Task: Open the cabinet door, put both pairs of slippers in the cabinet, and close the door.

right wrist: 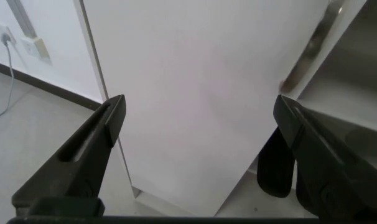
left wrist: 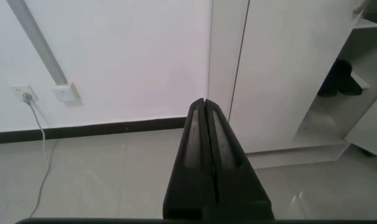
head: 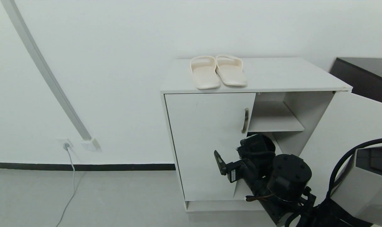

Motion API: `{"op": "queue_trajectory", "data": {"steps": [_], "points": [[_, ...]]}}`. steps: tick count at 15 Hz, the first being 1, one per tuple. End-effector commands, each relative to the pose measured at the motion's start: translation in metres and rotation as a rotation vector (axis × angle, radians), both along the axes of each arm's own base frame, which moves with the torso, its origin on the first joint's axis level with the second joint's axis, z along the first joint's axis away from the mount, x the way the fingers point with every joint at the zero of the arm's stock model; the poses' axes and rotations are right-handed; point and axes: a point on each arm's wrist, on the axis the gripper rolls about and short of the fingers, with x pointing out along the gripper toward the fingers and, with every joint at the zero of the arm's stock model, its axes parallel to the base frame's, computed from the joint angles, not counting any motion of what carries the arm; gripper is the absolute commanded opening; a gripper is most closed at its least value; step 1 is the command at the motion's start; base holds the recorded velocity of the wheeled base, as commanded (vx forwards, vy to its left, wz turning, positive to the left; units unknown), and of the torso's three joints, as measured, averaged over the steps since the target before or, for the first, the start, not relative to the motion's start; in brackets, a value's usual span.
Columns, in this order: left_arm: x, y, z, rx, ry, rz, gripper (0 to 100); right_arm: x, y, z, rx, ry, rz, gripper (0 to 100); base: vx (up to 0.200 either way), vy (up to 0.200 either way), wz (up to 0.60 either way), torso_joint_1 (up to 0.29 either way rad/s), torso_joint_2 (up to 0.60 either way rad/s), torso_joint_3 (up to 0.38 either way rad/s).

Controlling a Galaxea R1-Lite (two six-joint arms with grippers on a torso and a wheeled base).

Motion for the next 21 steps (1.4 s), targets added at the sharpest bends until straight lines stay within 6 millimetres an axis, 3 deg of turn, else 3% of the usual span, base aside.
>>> {"op": "queue_trajectory", "data": {"steps": [1, 15, 19, 21], "points": [[0.000, 0.000, 0.000, 0.000, 0.002, 0.000, 0, 0.000, 0.000, 0.000, 0.000, 0.000, 0.000, 100, 0.000, 0.000, 0.00, 0.183, -0.50, -0.315], [0.000, 0.000, 0.000, -0.005, 0.002, 0.001, 0, 0.005, -0.005, 0.003, -0.023, -0.034, -0.005, 100, 0.000, 0.000, 0.00, 0.227, -0.55, -0.319], [0.000, 0.000, 0.000, -0.005, 0.002, 0.001, 0, 0.009, -0.009, 0.001, -0.088, -0.057, 0.041, 100, 0.000, 0.000, 0.00, 0.062, -0.14, -0.072], [0.000, 0.000, 0.000, -0.005, 0.002, 0.001, 0, 0.016, 0.000, 0.019, -0.040, -0.106, 0.031, 100, 0.000, 0.000, 0.00, 0.000, 0.00, 0.000]]}}
